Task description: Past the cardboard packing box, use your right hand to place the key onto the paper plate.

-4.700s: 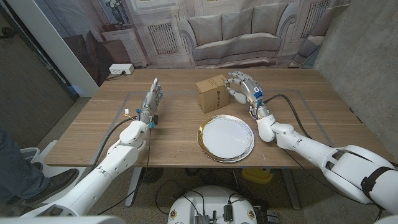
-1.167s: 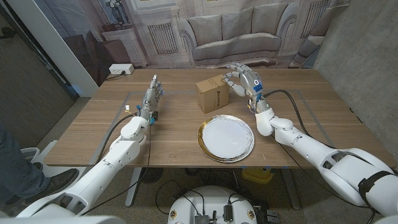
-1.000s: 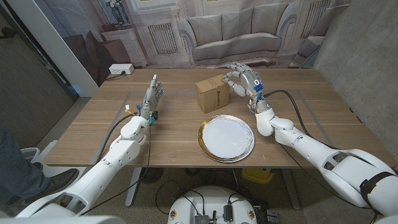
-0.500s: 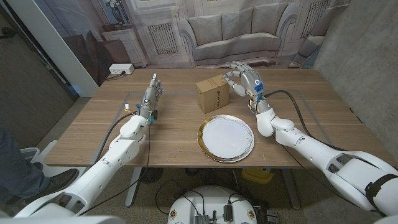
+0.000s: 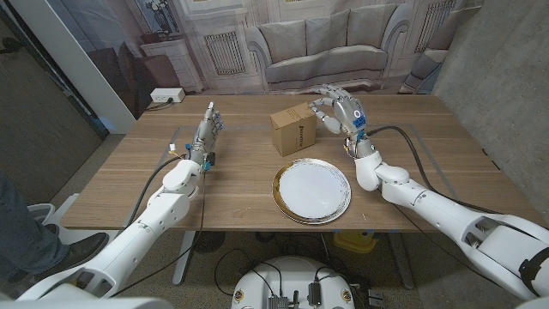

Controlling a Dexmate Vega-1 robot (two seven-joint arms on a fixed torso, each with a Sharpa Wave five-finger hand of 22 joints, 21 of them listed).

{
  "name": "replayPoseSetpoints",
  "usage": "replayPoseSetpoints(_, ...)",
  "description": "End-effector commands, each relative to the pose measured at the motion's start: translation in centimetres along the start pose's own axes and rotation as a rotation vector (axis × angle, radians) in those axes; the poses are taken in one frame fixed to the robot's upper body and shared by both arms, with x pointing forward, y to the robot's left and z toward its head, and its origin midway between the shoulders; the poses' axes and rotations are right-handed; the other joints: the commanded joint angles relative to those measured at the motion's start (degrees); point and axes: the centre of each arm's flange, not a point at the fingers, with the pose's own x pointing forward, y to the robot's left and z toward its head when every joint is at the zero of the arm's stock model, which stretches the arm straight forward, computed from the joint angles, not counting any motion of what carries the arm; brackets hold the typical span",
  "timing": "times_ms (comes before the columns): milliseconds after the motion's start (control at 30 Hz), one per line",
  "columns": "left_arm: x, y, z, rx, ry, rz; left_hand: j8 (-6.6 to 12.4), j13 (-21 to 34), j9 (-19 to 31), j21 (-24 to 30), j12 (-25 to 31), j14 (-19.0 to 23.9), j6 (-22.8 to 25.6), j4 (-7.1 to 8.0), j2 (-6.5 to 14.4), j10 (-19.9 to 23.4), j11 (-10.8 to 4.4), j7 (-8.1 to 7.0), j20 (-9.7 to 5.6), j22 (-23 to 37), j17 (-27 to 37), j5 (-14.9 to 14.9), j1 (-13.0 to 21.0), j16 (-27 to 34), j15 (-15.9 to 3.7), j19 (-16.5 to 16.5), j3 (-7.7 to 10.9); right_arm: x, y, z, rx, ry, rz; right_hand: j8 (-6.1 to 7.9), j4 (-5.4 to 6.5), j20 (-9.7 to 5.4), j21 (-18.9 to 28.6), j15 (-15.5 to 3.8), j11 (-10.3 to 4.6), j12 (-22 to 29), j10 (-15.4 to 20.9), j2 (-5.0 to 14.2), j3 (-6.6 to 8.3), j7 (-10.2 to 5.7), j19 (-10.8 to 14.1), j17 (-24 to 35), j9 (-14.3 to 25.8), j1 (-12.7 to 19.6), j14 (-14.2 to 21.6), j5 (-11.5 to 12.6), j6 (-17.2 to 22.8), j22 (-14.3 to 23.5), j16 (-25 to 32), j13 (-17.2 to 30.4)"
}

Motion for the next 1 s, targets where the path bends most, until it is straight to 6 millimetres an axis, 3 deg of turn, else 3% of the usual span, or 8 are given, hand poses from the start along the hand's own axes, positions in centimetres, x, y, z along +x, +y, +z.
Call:
replayPoseSetpoints(33,-0.3,0.2,0.0,-0.001,-0.001,-0.003,-0.19,0.3,0.1,0.1,-0.2,-0.1,0.3,-0.11,0.3,0.3,-0.09,0.38,0.09,0.1,0.1,-0.1,0.0,0.0,0.05,-0.3,-0.27,-0.7,-0.8,0.3,-0.001,0.033,0.018,0.12,-0.11,-5.54,0.1,-8.4,-0.1,0.1,0.5,-0.11,-0.25,-0.12,0.5,0.1,0.1,0.4,0.3,-0.2,0.5,0.2,0.0,0.2)
replayPoseSetpoints(1000,-0.4,0.3,0.0,0.002,-0.001,-0.005,-0.18,0.3,0.1,0.1,-0.3,-0.1,0.4,-0.11,0.4,0.2,0.04,0.4,0.08,0.1,0.1,-0.1,0.1,0.0,0.02,-0.4,-0.56,-2.5,-2.5,1.9,0.06,0.067,0.058,-0.02,-0.12,-5.34,0.0,-8.3,-0.12,-0.3,0.3,-0.19,-0.54,-0.13,0.4,0.1,-0.2,0.5,-0.1,-0.2,0.7,0.2,-0.3,0.1)
